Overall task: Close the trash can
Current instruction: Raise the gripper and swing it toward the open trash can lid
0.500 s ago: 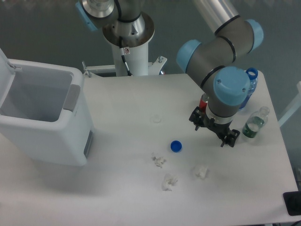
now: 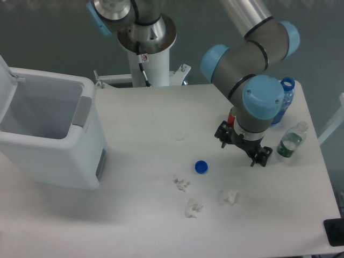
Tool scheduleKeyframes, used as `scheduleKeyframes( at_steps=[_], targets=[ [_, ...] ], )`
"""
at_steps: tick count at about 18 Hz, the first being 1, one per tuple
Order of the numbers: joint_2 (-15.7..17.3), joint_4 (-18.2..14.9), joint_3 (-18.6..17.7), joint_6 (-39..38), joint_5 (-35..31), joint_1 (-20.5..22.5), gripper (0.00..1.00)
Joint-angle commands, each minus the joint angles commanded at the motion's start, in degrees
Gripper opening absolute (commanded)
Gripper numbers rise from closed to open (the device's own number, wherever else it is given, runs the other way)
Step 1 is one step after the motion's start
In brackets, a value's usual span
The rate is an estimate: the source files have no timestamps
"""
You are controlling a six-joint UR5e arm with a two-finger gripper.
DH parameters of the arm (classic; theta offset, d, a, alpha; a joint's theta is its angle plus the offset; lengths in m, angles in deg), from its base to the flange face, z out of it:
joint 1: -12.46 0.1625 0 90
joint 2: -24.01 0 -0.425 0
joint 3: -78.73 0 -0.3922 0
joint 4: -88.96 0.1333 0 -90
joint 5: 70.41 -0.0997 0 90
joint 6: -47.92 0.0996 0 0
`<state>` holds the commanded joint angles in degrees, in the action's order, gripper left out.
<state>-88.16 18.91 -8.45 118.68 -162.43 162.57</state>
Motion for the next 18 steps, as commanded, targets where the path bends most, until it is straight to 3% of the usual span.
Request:
scheduleKeyframes(
  at_steps=[7, 11, 14, 18],
  targets=[
    [13.53, -0.79, -8.96, -5.19, 0.26, -1.84, 1.00],
    [20.48, -2.63, -9.59, -16.68, 6.92, -3.95, 0.97],
    [24.61, -4.74, -9.50, -25.11, 11.32, -6.67, 0.64],
    [30.15, -4.83, -9.33, -34.08, 15.98, -11.15, 0.33]
  ],
)
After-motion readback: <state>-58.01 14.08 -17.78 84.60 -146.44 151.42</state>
